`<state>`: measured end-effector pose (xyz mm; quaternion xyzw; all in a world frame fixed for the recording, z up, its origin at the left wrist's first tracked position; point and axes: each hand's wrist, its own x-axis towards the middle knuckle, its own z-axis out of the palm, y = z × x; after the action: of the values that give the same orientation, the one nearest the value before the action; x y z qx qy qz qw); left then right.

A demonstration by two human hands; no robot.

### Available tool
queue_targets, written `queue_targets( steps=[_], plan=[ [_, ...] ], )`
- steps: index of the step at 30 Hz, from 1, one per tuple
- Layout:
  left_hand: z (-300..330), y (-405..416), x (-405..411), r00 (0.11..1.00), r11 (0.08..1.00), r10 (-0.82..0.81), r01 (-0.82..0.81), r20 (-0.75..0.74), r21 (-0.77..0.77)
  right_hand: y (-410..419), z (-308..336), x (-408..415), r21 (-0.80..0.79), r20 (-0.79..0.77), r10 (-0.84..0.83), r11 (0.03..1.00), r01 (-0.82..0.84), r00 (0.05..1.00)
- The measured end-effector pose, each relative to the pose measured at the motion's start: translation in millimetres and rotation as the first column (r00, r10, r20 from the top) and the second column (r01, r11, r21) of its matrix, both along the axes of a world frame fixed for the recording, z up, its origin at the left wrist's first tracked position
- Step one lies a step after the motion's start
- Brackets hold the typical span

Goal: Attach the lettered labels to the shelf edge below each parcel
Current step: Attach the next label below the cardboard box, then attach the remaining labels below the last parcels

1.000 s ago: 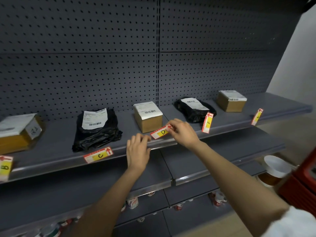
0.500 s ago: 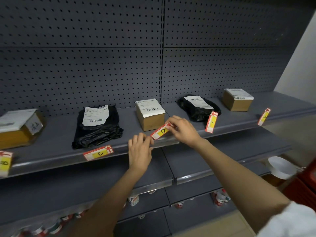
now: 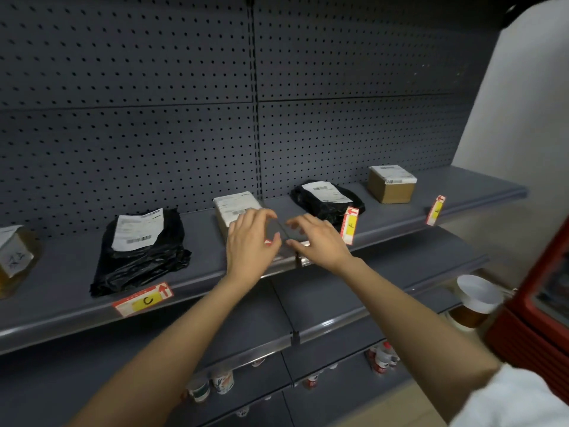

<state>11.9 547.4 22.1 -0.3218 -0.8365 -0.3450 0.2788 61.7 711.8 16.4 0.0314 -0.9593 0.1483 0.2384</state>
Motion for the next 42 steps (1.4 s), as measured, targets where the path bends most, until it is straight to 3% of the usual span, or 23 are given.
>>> queue_targets(
  steps=[13, 23, 31, 34, 42],
  plan=[
    [-8, 144, 9, 0.959, 0.953, -0.273, 0.280, 0.070, -0.116, 137, -10, 63, -0.012, -0.044, -0.353, 0.936, 0.353, 0.935],
    [-32, 268, 38, 0.911, 0.900, -0.396, 0.410, 0.114, -0.148, 254, -28, 113, -0.020, 0.023, -0.487, 0.873, 0.488, 0.873],
    [-48, 369, 53, 0.952, 0.955, -0.259, 0.278, 0.162, -0.105, 384, -16, 103, -0.075, 0.088, -0.433, 0.895, 0.439, 0.897],
    [-51, 389, 53, 0.966, 0.986, -0.148, 0.161, 0.210, -0.049, 419, -10, 86, -0.018, 0.146, -0.380, 0.922, 0.387, 0.913],
    [-56, 373, 54, 0.986, 0.990, 0.077, -0.059, 0.146, -0.127, 430, -5, 32, 0.121, 0.173, -0.184, 0.979, 0.164, 0.968]
  ],
)
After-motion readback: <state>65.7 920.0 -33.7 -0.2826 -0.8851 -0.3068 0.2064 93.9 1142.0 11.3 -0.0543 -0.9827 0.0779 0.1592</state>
